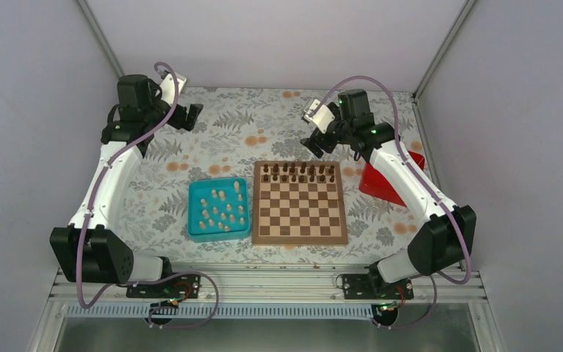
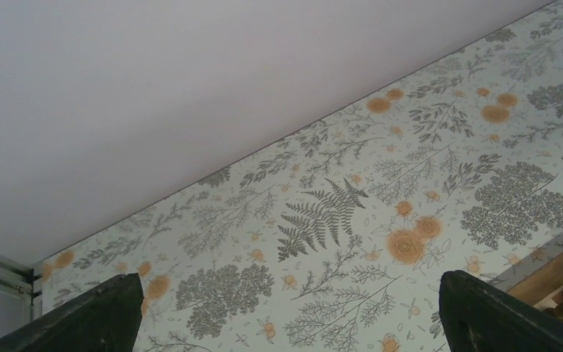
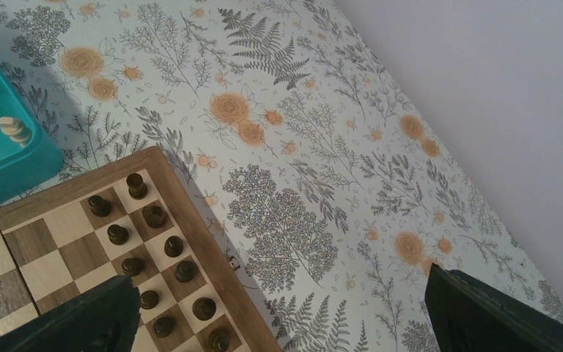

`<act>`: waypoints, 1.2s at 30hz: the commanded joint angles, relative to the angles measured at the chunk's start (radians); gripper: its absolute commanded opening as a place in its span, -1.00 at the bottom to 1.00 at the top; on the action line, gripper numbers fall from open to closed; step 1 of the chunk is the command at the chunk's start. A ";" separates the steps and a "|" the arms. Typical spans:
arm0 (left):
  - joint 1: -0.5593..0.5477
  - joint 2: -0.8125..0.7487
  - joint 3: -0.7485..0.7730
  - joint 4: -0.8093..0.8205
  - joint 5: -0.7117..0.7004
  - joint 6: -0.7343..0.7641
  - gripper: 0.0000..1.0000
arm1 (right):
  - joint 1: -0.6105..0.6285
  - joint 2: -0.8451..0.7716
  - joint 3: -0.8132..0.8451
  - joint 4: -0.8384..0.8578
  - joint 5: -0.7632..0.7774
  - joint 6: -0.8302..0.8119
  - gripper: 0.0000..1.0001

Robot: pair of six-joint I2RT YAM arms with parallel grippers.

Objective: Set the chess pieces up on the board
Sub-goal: Pick up the chess piece from the storage box.

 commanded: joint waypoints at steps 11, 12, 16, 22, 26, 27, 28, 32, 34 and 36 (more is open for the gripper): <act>-0.002 -0.041 -0.018 0.016 0.045 0.034 1.00 | 0.017 -0.030 -0.001 0.006 0.011 0.002 1.00; -0.002 -0.040 -0.020 0.019 0.041 0.040 1.00 | 0.024 -0.017 0.016 -0.022 0.002 -0.017 1.00; -0.001 -0.030 -0.024 0.018 0.019 0.055 1.00 | 0.106 0.045 0.108 -0.152 -0.022 -0.058 1.00; -0.002 -0.047 -0.038 0.024 0.014 0.070 1.00 | 0.325 0.139 0.166 -0.207 0.023 -0.062 0.94; -0.001 -0.052 -0.040 0.023 0.013 0.074 1.00 | 0.435 0.285 0.279 -0.288 -0.013 -0.060 0.69; -0.001 -0.055 -0.044 0.024 0.014 0.074 1.00 | 0.457 0.309 0.290 -0.286 -0.017 -0.063 0.66; -0.002 -0.057 -0.047 0.026 0.015 0.076 1.00 | 0.475 0.330 0.296 -0.279 -0.013 -0.066 0.63; 0.001 -0.067 -0.061 0.034 0.014 0.076 1.00 | 0.542 0.421 0.323 -0.249 0.042 -0.081 0.37; 0.001 -0.071 -0.066 0.037 0.014 0.076 1.00 | 0.556 0.480 0.364 -0.255 0.072 -0.069 0.11; 0.003 -0.074 -0.069 0.039 0.013 0.076 1.00 | 0.559 0.543 0.424 -0.279 0.085 -0.042 -0.07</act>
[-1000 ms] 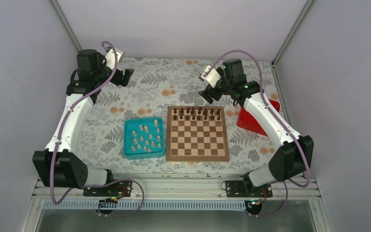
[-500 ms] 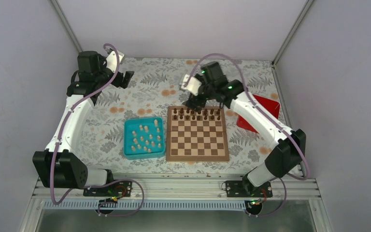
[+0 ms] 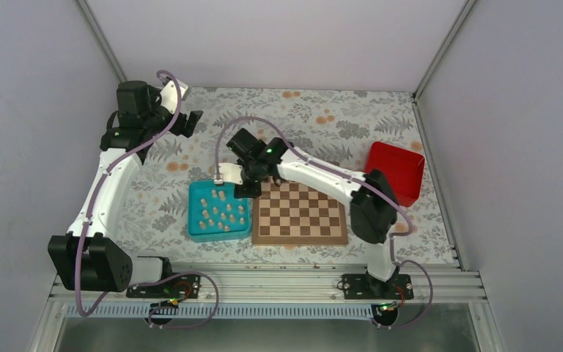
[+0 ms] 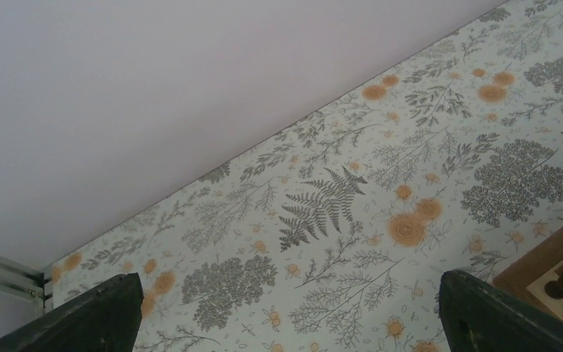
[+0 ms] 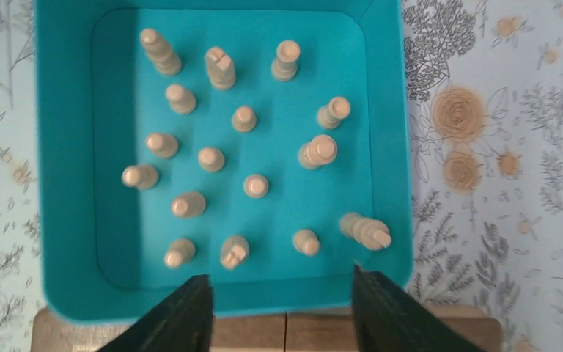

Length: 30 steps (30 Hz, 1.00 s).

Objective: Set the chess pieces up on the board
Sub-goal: Pick up the chess piece from the storage box.

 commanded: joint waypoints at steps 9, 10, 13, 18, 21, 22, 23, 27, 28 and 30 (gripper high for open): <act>0.015 -0.038 -0.034 0.049 0.011 0.009 1.00 | 0.012 0.206 0.219 -0.079 0.095 0.112 -0.32; 0.016 -0.038 -0.035 0.050 0.012 0.009 1.00 | 0.013 0.209 0.223 -0.082 0.104 0.119 -0.35; 0.020 -0.036 -0.039 0.052 0.015 0.006 1.00 | 0.012 0.214 0.224 -0.087 0.129 0.128 -0.36; 0.023 -0.035 -0.043 0.055 0.026 0.004 1.00 | 0.011 0.221 0.218 -0.089 0.127 0.129 -0.40; 0.025 -0.040 -0.046 0.056 0.028 0.005 1.00 | 0.012 0.235 0.219 -0.084 0.133 0.130 -0.43; 0.027 -0.041 -0.048 0.057 0.028 0.003 1.00 | 0.012 0.239 0.217 -0.078 0.136 0.132 -0.42; 0.028 -0.042 -0.049 0.059 0.029 0.003 1.00 | 0.010 0.241 0.218 -0.072 0.138 0.133 -0.42; 0.030 -0.042 -0.051 0.057 0.037 0.002 1.00 | 0.010 0.258 0.225 -0.064 0.143 0.130 -0.38; 0.030 -0.042 -0.051 0.056 0.036 0.002 1.00 | 0.009 0.260 0.224 -0.060 0.149 0.129 -0.38; 0.033 -0.043 -0.054 0.061 0.037 0.002 1.00 | 0.008 0.267 0.223 -0.051 0.168 0.129 -0.38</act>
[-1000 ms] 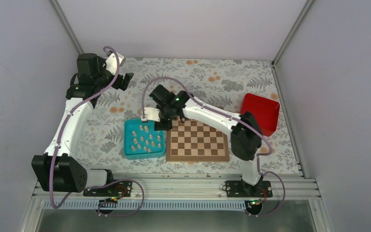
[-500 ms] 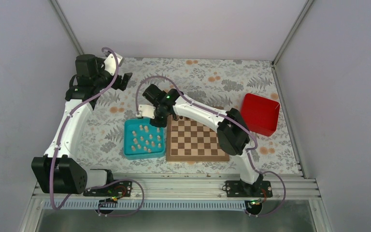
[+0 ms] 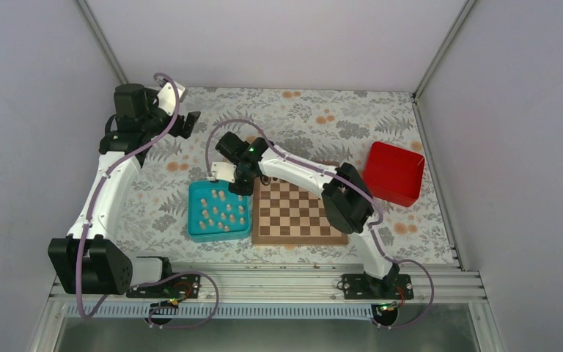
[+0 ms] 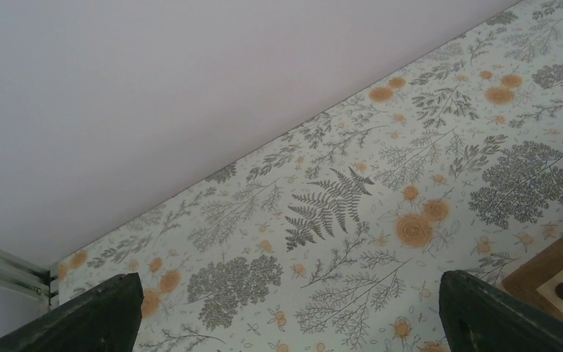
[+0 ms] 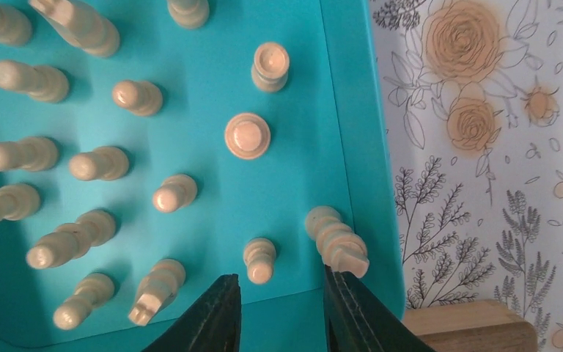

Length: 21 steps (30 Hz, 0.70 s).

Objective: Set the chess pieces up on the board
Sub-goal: Pick up the chess piece from the storage box.

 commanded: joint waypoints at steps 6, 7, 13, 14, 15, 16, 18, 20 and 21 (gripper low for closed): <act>0.012 -0.019 -0.017 0.022 0.037 -0.001 1.00 | -0.021 0.024 0.021 0.038 0.045 0.010 -0.35; 0.012 -0.019 -0.017 0.022 0.039 -0.001 1.00 | -0.023 0.026 0.021 0.038 0.045 0.010 -0.35; 0.015 -0.021 -0.020 0.023 0.044 -0.003 1.00 | -0.026 0.034 0.022 0.050 0.046 0.006 -0.35; 0.016 -0.021 -0.021 0.024 0.047 -0.003 1.00 | -0.027 0.036 0.022 0.051 0.047 0.005 -0.34; 0.017 -0.021 -0.022 0.025 0.051 -0.002 1.00 | -0.027 0.038 0.022 0.053 0.046 0.002 -0.34; 0.017 -0.020 -0.022 0.024 0.053 -0.001 1.00 | -0.027 0.041 0.021 0.056 0.046 0.000 -0.34; 0.018 -0.018 -0.022 0.023 0.063 -0.001 1.00 | -0.029 0.051 0.025 0.058 0.042 -0.003 -0.34; 0.019 -0.017 -0.022 0.021 0.066 0.001 1.00 | -0.029 0.060 0.033 0.058 0.037 -0.003 -0.33; 0.018 -0.015 -0.023 0.022 0.067 0.002 1.00 | -0.029 0.064 0.038 0.059 0.034 -0.003 -0.34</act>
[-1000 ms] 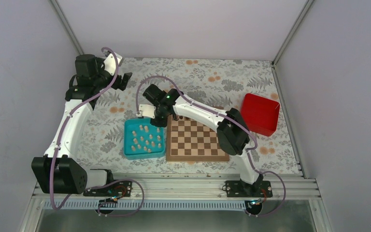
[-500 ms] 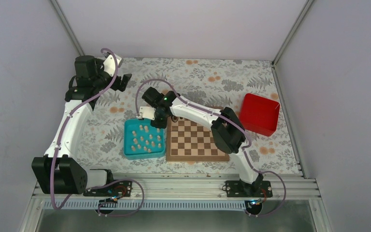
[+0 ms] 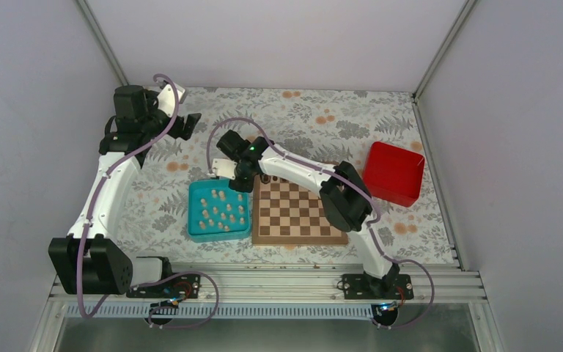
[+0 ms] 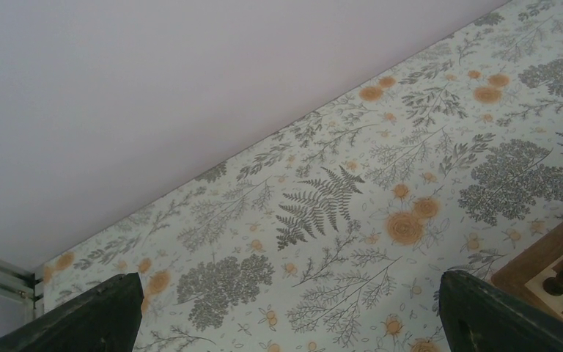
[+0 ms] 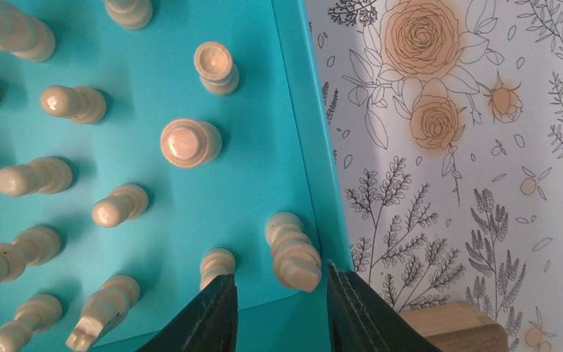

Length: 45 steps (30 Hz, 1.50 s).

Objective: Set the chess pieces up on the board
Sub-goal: Pick up the chess piece from the storage box.

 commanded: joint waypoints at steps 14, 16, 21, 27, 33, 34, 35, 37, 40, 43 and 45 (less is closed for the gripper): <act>0.012 -0.006 -0.013 0.018 0.054 0.006 1.00 | -0.009 0.081 0.066 -0.003 -0.006 -0.006 -0.44; 0.011 -0.008 -0.015 0.017 0.058 0.006 1.00 | -0.009 0.079 0.060 0.002 -0.007 -0.005 -0.49; 0.013 -0.013 -0.013 0.013 0.068 0.010 1.00 | -0.010 0.089 0.054 0.002 -0.011 -0.004 -0.51; 0.016 -0.020 -0.018 0.011 0.076 0.011 1.00 | -0.009 0.073 0.043 0.019 -0.020 -0.001 -0.79; 0.017 -0.020 -0.015 0.010 0.080 0.010 1.00 | -0.009 0.035 0.036 0.006 -0.038 -0.003 -0.92; 0.017 -0.022 -0.015 0.009 0.081 0.010 1.00 | -0.010 0.030 0.032 0.004 -0.038 -0.003 -0.92; 0.017 -0.023 -0.015 0.010 0.082 0.008 1.00 | -0.009 0.024 0.027 0.003 -0.037 -0.003 -0.92; 0.016 -0.024 -0.014 0.010 0.082 0.008 1.00 | -0.011 0.010 0.021 -0.002 -0.038 0.000 -0.92; 0.018 -0.027 -0.011 0.007 0.082 0.010 1.00 | -0.012 -0.031 0.012 -0.010 -0.055 0.002 -0.92; 0.018 -0.028 -0.008 0.008 0.080 0.011 1.00 | -0.016 -0.106 0.002 -0.026 -0.088 0.009 -0.92; 0.018 -0.029 -0.002 0.006 0.072 0.012 1.00 | -0.027 -0.153 -0.003 -0.047 -0.118 0.014 -0.92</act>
